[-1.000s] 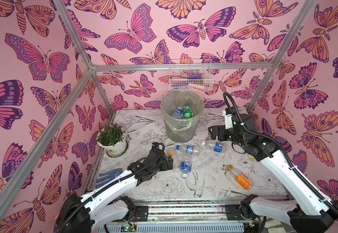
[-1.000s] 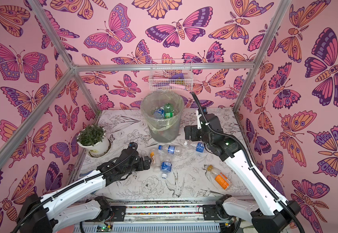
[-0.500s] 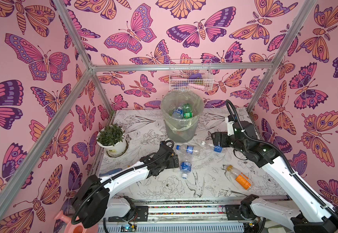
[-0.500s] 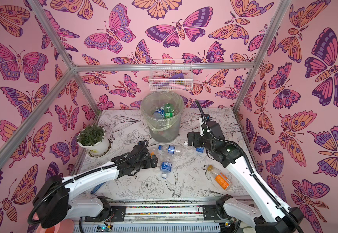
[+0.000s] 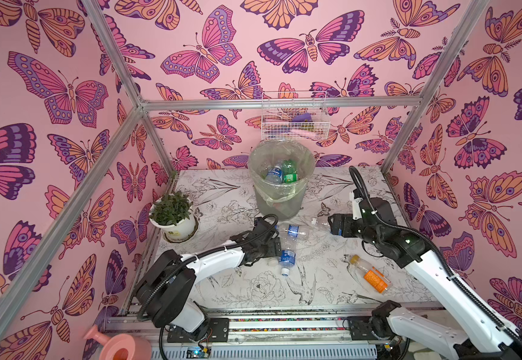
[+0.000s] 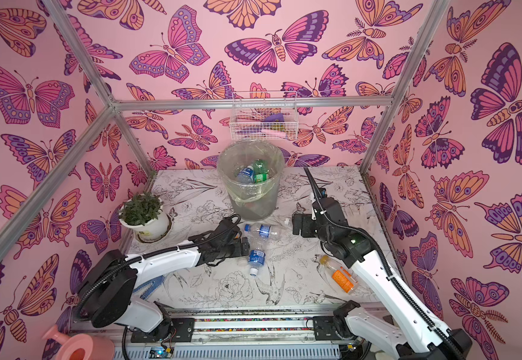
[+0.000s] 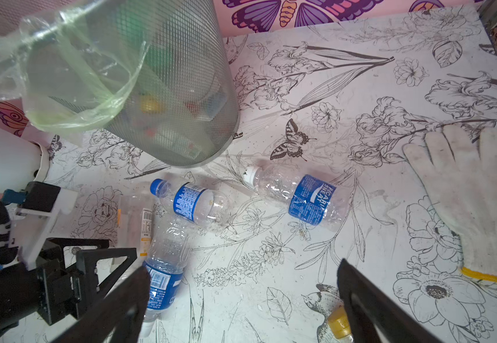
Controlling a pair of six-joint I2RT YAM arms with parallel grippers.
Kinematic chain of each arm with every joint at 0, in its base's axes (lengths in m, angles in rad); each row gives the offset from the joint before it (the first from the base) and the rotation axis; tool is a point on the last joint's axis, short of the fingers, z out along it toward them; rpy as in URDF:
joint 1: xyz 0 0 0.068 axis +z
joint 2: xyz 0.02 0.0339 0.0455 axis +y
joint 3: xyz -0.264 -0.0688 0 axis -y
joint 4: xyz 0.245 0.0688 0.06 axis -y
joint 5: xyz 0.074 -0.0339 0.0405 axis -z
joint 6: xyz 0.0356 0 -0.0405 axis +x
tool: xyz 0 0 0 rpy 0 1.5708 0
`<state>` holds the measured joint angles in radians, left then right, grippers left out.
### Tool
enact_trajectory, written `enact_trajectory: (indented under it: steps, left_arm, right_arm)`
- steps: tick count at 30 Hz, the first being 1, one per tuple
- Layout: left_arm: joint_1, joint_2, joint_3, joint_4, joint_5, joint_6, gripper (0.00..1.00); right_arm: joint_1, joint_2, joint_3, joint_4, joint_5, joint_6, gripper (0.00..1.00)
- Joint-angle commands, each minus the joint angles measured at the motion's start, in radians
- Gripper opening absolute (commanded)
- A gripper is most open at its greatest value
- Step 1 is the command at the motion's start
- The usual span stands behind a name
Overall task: Throw the plastic bottles in the bin
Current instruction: Pick up the plastic bottle from the center of the table.
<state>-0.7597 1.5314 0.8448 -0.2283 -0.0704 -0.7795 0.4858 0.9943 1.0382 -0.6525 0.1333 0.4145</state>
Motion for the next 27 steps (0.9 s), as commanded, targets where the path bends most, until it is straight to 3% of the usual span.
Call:
enact_trajectory:
  steps: [1,17,22,27]
  left_arm:
    - [-0.005,0.034,0.026,0.007,-0.004,-0.01,0.94]
    - [0.0,0.094,0.04,0.008,-0.017,-0.012,0.89]
    - [0.005,0.096,0.039,0.008,-0.015,-0.014,0.79]
    - [0.012,0.09,0.03,0.006,-0.014,-0.021,0.6]
  right_arm:
    - [-0.007,-0.02,-0.012,-0.006,-0.001,0.016,0.99]
    - [-0.007,-0.034,-0.043,-0.007,-0.009,0.035,0.99]
    - [-0.007,-0.041,-0.049,-0.009,-0.009,0.038,0.99]
    - [-0.007,-0.048,-0.052,-0.012,-0.005,0.039,0.99]
